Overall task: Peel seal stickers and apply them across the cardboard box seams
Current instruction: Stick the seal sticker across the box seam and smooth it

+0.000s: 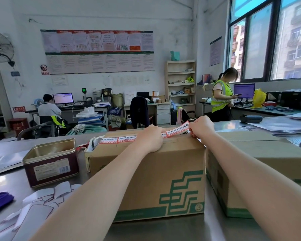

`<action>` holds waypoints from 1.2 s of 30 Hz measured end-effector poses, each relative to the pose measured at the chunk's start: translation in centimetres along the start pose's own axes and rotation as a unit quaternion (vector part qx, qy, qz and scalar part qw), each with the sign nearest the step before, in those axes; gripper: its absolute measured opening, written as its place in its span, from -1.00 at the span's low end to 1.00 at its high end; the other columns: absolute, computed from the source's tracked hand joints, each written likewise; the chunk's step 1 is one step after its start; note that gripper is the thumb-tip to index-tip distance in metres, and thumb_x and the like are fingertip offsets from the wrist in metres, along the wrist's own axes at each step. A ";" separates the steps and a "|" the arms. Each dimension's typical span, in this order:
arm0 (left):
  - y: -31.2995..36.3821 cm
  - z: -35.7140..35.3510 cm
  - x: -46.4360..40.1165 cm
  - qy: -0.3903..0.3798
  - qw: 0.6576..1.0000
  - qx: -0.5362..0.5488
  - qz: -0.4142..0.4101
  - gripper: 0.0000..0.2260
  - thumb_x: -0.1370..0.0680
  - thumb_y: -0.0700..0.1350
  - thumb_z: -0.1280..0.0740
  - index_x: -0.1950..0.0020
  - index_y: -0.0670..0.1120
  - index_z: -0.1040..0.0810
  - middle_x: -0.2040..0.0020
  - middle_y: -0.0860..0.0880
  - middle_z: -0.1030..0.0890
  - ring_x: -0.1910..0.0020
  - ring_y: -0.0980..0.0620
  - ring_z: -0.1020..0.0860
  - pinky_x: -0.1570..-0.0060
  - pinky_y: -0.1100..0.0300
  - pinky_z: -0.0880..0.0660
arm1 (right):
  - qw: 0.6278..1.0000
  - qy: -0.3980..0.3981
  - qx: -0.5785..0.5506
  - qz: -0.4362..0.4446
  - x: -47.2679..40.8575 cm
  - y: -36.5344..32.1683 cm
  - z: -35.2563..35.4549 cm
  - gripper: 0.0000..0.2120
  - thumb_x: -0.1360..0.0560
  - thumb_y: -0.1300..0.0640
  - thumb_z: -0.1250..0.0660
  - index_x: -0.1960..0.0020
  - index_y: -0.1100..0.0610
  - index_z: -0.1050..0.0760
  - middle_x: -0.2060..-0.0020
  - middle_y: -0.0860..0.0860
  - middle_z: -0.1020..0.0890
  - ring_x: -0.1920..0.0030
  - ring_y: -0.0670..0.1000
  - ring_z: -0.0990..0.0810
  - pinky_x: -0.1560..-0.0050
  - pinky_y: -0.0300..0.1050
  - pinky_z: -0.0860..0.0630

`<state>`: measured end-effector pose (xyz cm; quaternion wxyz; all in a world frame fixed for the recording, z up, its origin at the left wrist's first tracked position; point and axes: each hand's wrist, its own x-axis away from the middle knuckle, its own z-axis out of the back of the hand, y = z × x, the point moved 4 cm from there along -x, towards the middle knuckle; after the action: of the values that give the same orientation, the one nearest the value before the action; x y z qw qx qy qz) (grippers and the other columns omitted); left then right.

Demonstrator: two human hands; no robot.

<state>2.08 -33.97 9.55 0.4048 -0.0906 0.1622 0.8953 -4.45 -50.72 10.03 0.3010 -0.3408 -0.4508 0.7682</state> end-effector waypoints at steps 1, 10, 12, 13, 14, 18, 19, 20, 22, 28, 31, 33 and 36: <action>0.0 -0.1 0.0 -0.001 1.000 -0.003 -0.001 -0.55 -0.59 -0.23 -0.04 -0.43 0.09 -0.34 -0.36 -0.18 -0.38 -0.03 -0.14 -0.53 -0.07 -0.05 -0.51 | 1.000 -0.001 0.000 -0.001 -0.1 0.0 0.0 -0.82 -0.50 0.28 -0.24 0.07 0.38 -0.56 0.38 0.14 -0.54 0.54 -0.01 -0.42 0.48 -0.20 -0.40; 0.5 -0.2 0.0 -0.017 0.999 -0.031 -0.018 -0.61 -0.61 -0.17 -0.04 -0.37 0.06 -0.44 -0.33 -0.15 -0.38 -0.03 -0.13 -0.51 0.00 0.05 -0.45 | 1.000 -0.006 0.009 -0.011 -0.8 0.8 -0.1 -0.84 -0.48 0.30 -0.24 0.08 0.37 -0.55 0.33 0.17 -0.56 0.50 0.00 -0.44 0.37 -0.14 -0.44; 0.6 -0.1 -0.1 -0.019 0.999 -0.025 -0.034 -0.63 -0.60 -0.14 -0.04 -0.32 0.01 -0.50 -0.32 -0.12 -0.43 -0.07 -0.10 -0.51 -0.04 0.04 -0.47 | 1.000 -0.009 0.017 -0.011 -0.9 0.8 -0.1 -0.85 -0.48 0.29 -0.25 0.08 0.36 -0.55 0.28 0.19 -0.57 0.49 0.01 -0.44 0.37 -0.14 -0.45; 0.7 0.0 -0.1 -0.021 0.999 -0.024 -0.042 -0.64 -0.60 -0.13 -0.05 -0.27 -0.02 -0.54 -0.28 -0.11 -0.47 -0.10 -0.08 -0.50 -0.07 0.03 -0.46 | 1.000 -0.011 0.021 -0.013 -1.0 0.9 -0.1 -0.85 -0.48 0.28 -0.26 0.08 0.36 -0.55 0.27 0.19 -0.57 0.48 0.02 -0.44 0.38 -0.14 -0.44; 0.8 0.0 0.0 -0.023 0.998 -0.022 -0.051 -0.66 -0.59 -0.11 -0.05 -0.22 -0.05 -0.56 -0.23 -0.09 -0.52 -0.11 -0.07 -0.50 -0.07 0.03 -0.44 | 0.999 -0.013 0.024 -0.016 -1.1 0.9 -0.1 -0.86 -0.48 0.28 -0.26 0.08 0.35 -0.54 0.28 0.19 -0.57 0.48 0.01 -0.44 0.40 -0.16 -0.43; 1.2 -0.1 0.1 -0.077 0.995 0.017 -0.052 -0.70 -0.62 0.01 -0.05 -0.26 -0.05 -0.41 -0.16 -0.06 -0.53 -0.04 -0.02 -0.48 0.02 0.08 -0.41 | 0.998 -0.024 0.047 -0.021 -1.2 0.9 -0.1 -0.88 -0.49 0.27 -0.26 0.11 0.32 -0.53 0.30 0.17 -0.55 0.48 0.00 -0.44 0.48 -0.20 -0.39; 1.3 -0.2 0.1 -0.092 0.994 0.023 -0.052 -0.69 -0.62 0.04 -0.05 -0.30 -0.03 -0.38 -0.21 -0.06 -0.51 -0.08 -0.02 -0.47 -0.03 0.07 -0.41 | 0.998 -0.026 0.054 -0.023 -1.2 0.9 -0.1 -0.89 -0.50 0.27 -0.26 0.12 0.30 -0.52 0.31 0.15 -0.55 0.49 -0.01 -0.43 0.50 -0.21 -0.37; 1.4 -0.3 0.1 -0.101 0.993 0.025 -0.057 -0.66 -0.62 0.07 -0.05 -0.34 0.00 -0.35 -0.27 -0.06 -0.48 -0.15 -0.02 -0.46 -0.10 0.06 -0.39 | 0.997 -0.029 0.061 -0.025 -1.2 0.9 0.0 -0.90 -0.50 0.26 -0.26 0.13 0.29 -0.51 0.33 0.14 -0.54 0.50 -0.02 -0.43 0.54 -0.23 -0.36; 1.4 -0.4 0.1 -0.110 0.991 0.017 -0.068 -0.60 -0.63 0.12 -0.02 -0.43 0.05 -0.30 -0.41 -0.03 -0.39 -0.32 -0.03 -0.38 -0.26 0.05 -0.32 | 0.996 -0.038 0.076 -0.027 -1.3 1.1 0.1 -0.90 -0.50 0.26 -0.25 0.13 0.27 -0.51 0.36 0.11 -0.53 0.51 -0.04 -0.42 0.65 -0.30 -0.32; 0.8 -0.9 -0.2 -0.123 0.991 0.009 -0.061 -0.56 -0.61 0.21 0.01 -0.46 0.14 -0.26 -0.49 0.04 -0.28 -0.45 -0.01 -0.25 -0.41 -0.03 -0.20 | 0.988 -0.072 0.135 -0.036 -1.2 1.5 0.3 -0.91 -0.47 0.29 -0.25 0.19 0.25 -0.49 0.43 0.07 -0.47 0.50 -0.04 -0.36 0.71 -0.43 -0.21; 0.7 -0.9 -0.2 -0.125 0.990 0.018 -0.060 -0.56 -0.60 0.22 0.00 -0.45 0.16 -0.26 -0.49 0.05 -0.28 -0.45 -0.01 -0.25 -0.41 -0.03 -0.20 | 0.986 -0.079 0.143 -0.037 -1.1 1.4 0.4 -0.91 -0.47 0.29 -0.24 0.22 0.25 -0.44 0.46 0.07 -0.44 0.52 -0.04 -0.33 0.70 -0.42 -0.21; 0.8 -0.9 -0.1 -0.123 0.990 0.019 -0.063 -0.57 -0.60 0.21 0.00 -0.46 0.16 -0.26 -0.49 0.05 -0.28 -0.45 -0.01 -0.25 -0.41 -0.03 -0.19 | 0.984 -0.083 0.151 -0.038 -1.0 1.4 0.5 -0.90 -0.46 0.30 -0.23 0.24 0.24 -0.42 0.47 0.07 -0.42 0.52 -0.03 -0.32 0.64 -0.35 -0.24; 0.9 -0.8 0.1 -0.122 0.990 0.020 -0.066 -0.57 -0.61 0.20 -0.01 -0.46 0.15 -0.27 -0.49 0.05 -0.28 -0.45 -0.01 -0.25 -0.41 -0.02 -0.19 | 0.983 -0.092 0.154 -0.041 -1.1 1.6 0.4 -0.88 -0.45 0.30 -0.21 0.27 0.23 -0.38 0.45 0.10 -0.41 0.51 0.00 -0.32 0.52 -0.24 -0.27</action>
<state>1.40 -34.78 8.96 0.4811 0.0172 0.1229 0.8678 -4.37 -52.40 9.05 0.3385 -0.1988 -0.3666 0.8435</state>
